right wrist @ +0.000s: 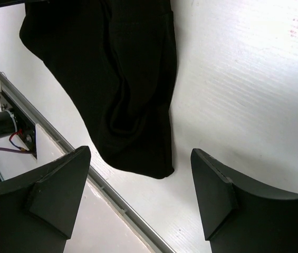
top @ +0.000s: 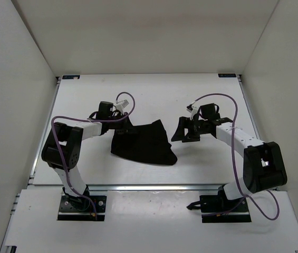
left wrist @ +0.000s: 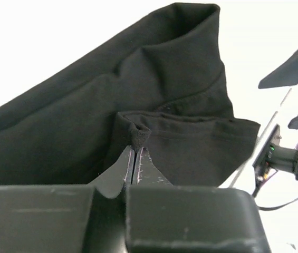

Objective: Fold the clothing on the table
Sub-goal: Flatten the skirt out, then fold the skirt

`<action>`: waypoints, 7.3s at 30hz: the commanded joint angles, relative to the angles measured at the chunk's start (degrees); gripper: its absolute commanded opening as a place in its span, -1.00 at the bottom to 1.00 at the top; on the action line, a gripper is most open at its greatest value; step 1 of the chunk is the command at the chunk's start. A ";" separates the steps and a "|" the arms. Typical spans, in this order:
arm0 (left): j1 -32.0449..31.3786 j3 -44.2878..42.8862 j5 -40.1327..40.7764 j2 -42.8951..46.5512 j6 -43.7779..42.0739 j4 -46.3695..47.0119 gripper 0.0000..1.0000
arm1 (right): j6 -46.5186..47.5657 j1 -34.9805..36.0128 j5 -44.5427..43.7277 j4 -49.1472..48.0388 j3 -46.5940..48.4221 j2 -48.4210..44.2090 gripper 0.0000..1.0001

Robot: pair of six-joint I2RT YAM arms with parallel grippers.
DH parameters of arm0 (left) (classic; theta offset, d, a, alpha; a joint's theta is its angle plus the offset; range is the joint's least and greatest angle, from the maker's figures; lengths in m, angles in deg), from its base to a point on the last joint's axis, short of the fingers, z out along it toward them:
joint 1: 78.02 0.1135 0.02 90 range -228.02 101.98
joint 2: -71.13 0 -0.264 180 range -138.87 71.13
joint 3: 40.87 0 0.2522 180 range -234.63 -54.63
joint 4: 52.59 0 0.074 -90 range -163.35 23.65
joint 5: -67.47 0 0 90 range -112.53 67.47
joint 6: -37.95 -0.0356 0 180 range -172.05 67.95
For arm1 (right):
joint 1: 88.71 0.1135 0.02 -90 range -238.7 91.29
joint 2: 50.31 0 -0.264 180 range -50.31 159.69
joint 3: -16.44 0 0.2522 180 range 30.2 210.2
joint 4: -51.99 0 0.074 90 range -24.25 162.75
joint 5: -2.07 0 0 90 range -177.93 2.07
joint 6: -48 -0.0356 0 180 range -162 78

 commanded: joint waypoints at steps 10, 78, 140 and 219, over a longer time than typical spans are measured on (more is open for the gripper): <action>-5.77 2.27 -9.80 20.72 -10.95 -19.30 -1.00 | -2.93 -2.33 0.10 -5.61 -4.62 -4.62 0.50; 11.35 11.25 16.13 15.92 10.30 -7.47 0.71 | 9.56 8.83 4.58 -8.42 31.76 33.53 -0.03; -2.98 13.72 23.42 34.11 4.15 -13.73 -1.00 | 1.73 -1.89 -4.38 -12.80 -8.32 -10.88 -1.00; -10.00 11.25 35.38 13.45 5.29 -16.97 -1.00 | 3.22 7.42 -28.02 0.00 9.43 7.60 -1.00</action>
